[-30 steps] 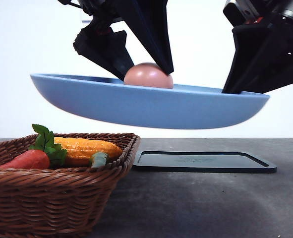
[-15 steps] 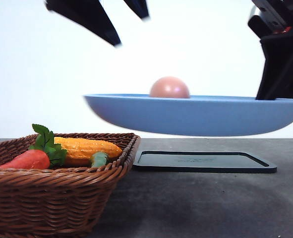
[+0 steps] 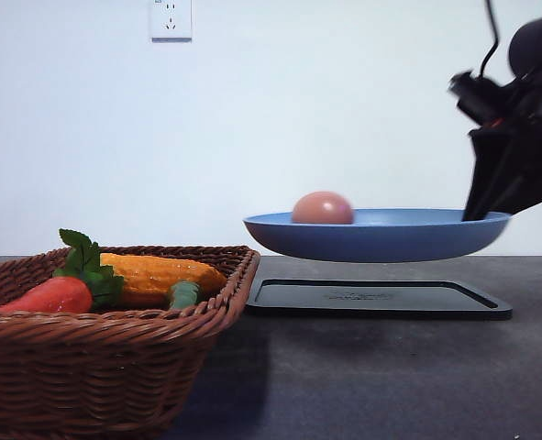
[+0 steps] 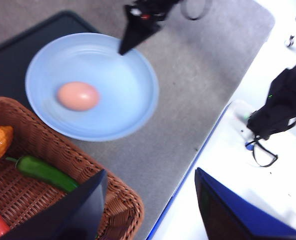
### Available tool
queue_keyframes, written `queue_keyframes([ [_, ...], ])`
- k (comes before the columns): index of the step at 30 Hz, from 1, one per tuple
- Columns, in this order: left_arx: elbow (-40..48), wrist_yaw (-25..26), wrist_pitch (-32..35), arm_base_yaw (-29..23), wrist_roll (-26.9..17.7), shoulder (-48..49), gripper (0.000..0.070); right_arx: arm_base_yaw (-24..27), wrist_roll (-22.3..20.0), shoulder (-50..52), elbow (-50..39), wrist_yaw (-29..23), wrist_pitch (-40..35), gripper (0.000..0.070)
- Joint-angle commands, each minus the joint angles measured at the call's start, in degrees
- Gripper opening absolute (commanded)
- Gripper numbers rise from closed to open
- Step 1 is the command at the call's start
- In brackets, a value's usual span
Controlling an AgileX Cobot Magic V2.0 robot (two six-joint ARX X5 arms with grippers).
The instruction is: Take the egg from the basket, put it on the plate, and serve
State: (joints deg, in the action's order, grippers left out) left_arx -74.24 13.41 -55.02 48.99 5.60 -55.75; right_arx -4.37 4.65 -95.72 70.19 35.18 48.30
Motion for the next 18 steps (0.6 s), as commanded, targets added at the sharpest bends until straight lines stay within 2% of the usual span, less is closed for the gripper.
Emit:
queue_keyframes([
  [1,-1.46,-0.15,0.26,0.31,1.13,0.83,0.0359,0.8,-1.03,-4.12,4.65,0.91,-0.45,0.0],
  [10,-1.46,-0.17,-1.58,0.31,1.61,4.98,0.0359,5.25,1.27,-19.31,22.14,1.07,-0.19,0.0],
  [18,-1.46,-1.23,-2.01,0.31,1.58,4.41,0.0359,5.74,2.84,-26.82,25.62,0.79,-0.67,0.0],
])
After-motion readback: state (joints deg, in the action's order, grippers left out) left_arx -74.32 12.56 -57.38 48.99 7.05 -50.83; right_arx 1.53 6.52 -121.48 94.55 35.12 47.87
